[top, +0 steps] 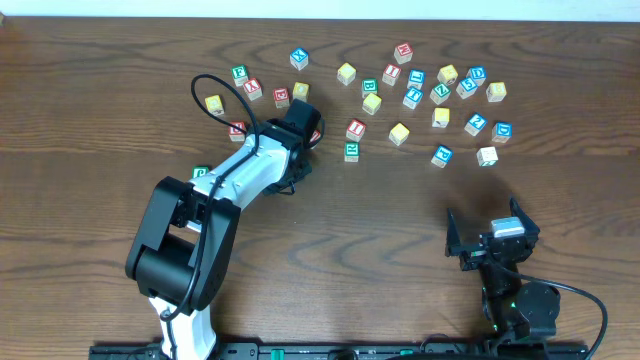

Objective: Spell out AI2

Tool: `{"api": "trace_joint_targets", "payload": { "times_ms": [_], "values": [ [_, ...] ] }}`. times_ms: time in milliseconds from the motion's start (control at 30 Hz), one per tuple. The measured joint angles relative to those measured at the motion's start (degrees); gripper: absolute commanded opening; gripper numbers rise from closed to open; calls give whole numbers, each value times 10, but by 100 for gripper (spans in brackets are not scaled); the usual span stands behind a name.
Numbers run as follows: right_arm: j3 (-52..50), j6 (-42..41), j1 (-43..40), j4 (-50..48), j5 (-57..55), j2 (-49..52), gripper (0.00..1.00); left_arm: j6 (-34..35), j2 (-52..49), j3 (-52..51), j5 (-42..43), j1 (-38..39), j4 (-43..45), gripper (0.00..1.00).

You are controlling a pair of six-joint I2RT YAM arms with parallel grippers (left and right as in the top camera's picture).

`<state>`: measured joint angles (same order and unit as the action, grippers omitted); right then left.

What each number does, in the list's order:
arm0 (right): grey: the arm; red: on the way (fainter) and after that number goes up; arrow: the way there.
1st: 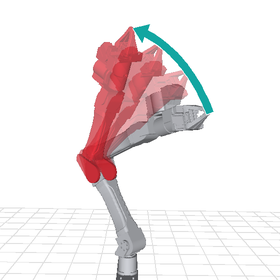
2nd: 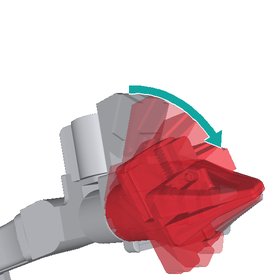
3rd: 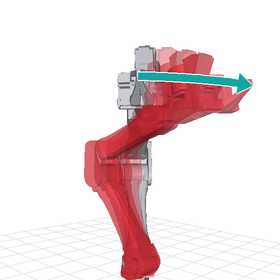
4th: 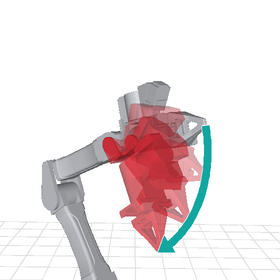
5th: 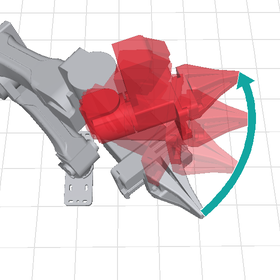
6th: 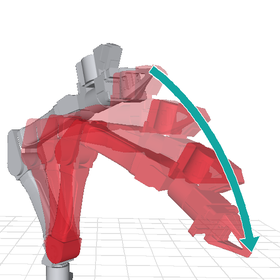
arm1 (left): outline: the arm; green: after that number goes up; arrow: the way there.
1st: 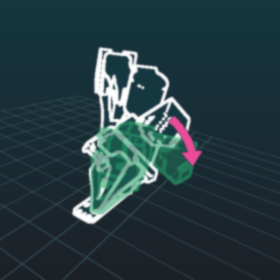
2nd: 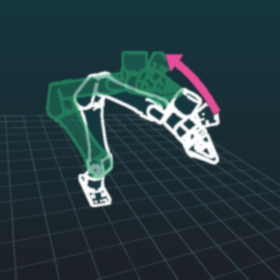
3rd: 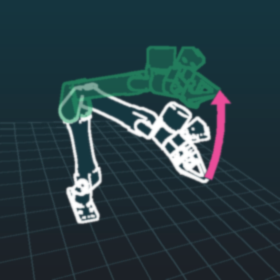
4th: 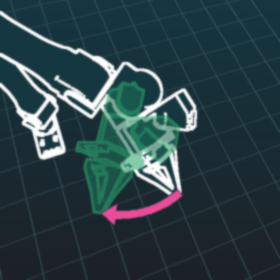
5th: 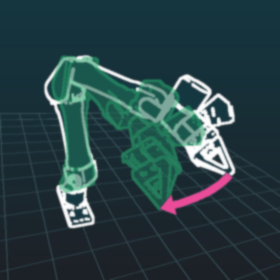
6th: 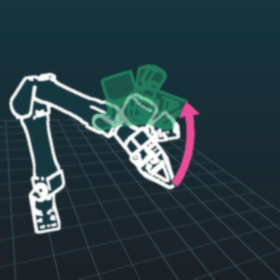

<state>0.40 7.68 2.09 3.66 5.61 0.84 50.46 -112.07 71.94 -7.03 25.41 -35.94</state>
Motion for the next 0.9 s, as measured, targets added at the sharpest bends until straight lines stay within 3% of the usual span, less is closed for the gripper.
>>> {"api": "trace_joint_targets", "payload": {
  "times_ms": [533,900],
  "values": [
    [0,0,0,0,0,0,99,-129,4,0,50,5,-37,21],
    [0,0,0,0,0,0,99,-190,5,0,80,77,-41,21]
  ]
}}
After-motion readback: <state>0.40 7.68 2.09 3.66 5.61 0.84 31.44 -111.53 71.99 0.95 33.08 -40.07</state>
